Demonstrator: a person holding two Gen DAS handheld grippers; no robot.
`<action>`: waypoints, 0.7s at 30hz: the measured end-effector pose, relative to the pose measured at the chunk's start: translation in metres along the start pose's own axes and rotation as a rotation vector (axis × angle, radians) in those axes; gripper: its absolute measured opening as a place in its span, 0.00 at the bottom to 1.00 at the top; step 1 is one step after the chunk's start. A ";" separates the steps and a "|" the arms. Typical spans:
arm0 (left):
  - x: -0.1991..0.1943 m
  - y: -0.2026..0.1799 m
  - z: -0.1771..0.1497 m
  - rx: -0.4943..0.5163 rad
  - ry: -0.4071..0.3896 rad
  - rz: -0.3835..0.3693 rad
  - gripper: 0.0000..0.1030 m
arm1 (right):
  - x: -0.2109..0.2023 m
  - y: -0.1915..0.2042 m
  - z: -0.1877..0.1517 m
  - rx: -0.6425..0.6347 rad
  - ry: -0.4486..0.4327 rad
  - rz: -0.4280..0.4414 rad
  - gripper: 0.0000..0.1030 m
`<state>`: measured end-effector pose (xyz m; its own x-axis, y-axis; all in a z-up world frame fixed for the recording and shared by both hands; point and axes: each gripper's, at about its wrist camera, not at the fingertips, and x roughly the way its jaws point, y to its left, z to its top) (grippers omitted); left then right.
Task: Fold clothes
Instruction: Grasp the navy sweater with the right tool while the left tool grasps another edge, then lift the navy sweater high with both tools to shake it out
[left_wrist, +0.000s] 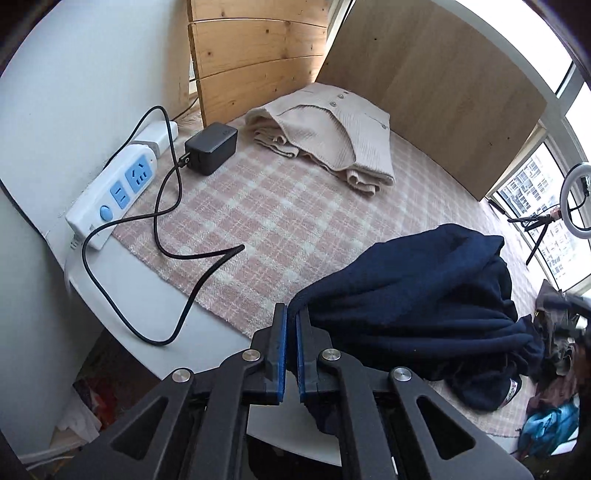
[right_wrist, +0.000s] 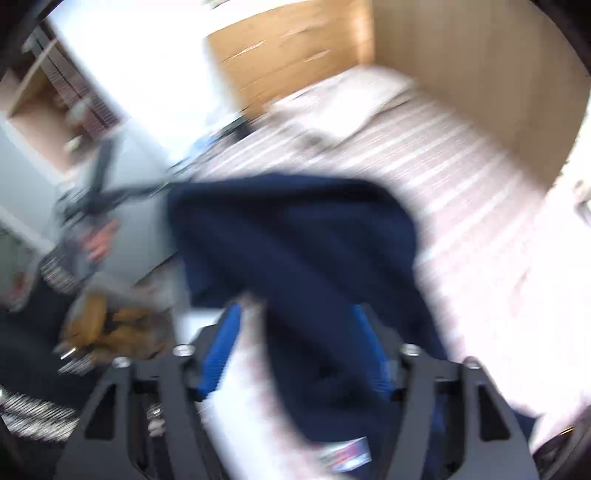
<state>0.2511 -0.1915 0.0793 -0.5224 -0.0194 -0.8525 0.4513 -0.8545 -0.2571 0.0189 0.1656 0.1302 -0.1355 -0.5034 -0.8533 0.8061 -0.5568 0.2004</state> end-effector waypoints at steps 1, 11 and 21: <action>-0.002 -0.002 0.002 0.003 -0.006 -0.003 0.03 | 0.015 -0.018 0.008 0.050 0.016 0.010 0.64; -0.022 -0.025 0.021 0.038 -0.066 -0.030 0.03 | 0.096 -0.073 0.031 0.300 0.045 0.221 0.09; -0.140 -0.155 0.151 0.342 -0.373 -0.288 0.03 | -0.255 -0.036 0.029 0.246 -0.638 -0.187 0.08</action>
<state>0.1447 -0.1348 0.3072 -0.8372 0.1099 -0.5358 0.0265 -0.9703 -0.2405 0.0077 0.2947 0.3548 -0.6307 -0.6320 -0.4504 0.5934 -0.7667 0.2450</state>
